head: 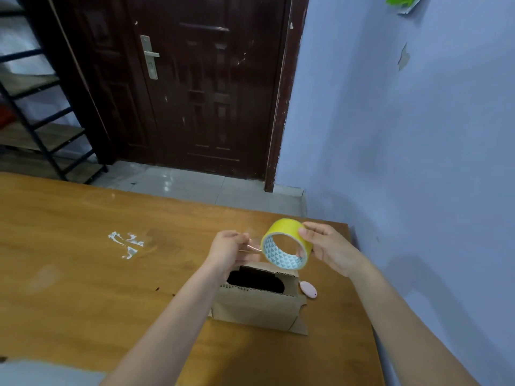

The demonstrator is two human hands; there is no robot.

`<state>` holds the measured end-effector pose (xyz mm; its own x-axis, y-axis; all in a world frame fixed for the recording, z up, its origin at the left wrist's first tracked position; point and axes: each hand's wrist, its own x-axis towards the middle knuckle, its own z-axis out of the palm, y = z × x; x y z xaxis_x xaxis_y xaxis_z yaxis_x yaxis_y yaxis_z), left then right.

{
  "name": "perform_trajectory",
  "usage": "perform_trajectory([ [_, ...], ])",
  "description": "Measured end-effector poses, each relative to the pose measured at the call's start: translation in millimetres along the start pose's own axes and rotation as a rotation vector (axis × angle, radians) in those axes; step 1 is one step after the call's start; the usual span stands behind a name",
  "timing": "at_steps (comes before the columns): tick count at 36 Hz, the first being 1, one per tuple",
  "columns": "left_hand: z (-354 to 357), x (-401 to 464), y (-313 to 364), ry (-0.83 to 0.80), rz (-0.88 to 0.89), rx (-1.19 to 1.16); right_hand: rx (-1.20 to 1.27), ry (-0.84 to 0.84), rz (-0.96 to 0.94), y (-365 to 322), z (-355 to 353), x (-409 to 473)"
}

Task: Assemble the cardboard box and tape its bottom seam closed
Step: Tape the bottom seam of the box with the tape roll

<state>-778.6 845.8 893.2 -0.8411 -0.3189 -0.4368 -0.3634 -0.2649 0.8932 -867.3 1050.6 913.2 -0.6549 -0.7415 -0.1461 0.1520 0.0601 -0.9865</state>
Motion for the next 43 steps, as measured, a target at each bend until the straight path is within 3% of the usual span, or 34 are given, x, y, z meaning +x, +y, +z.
perform_trajectory([
  [4,-22.0,-0.1,-9.5,0.144,0.016,0.02,-0.483,0.057,0.112,14.4,-14.6,-7.7],
  [7,-31.0,-4.8,-20.6,0.114,0.039,0.13,-0.668,0.094,0.187,29.5,-26.5,-14.2],
  [20,-17.3,-13.6,-80.4,0.112,0.037,-0.144,-0.849,0.127,0.226,47.0,-34.1,-22.0],
  [27,-11.9,5.7,-102.2,0.09,0.073,-0.082,-0.946,0.131,0.299,56.0,-26.2,-20.0],
  [38,-22.1,15.0,-106.4,-0.002,0.174,-0.014,-0.912,0.138,0.37,67.0,-25.0,-15.8],
  [43,-28.1,23.7,-111.4,-0.003,0.132,-0.035,-0.88,0.113,0.39,67.1,-27.3,-14.9],
])
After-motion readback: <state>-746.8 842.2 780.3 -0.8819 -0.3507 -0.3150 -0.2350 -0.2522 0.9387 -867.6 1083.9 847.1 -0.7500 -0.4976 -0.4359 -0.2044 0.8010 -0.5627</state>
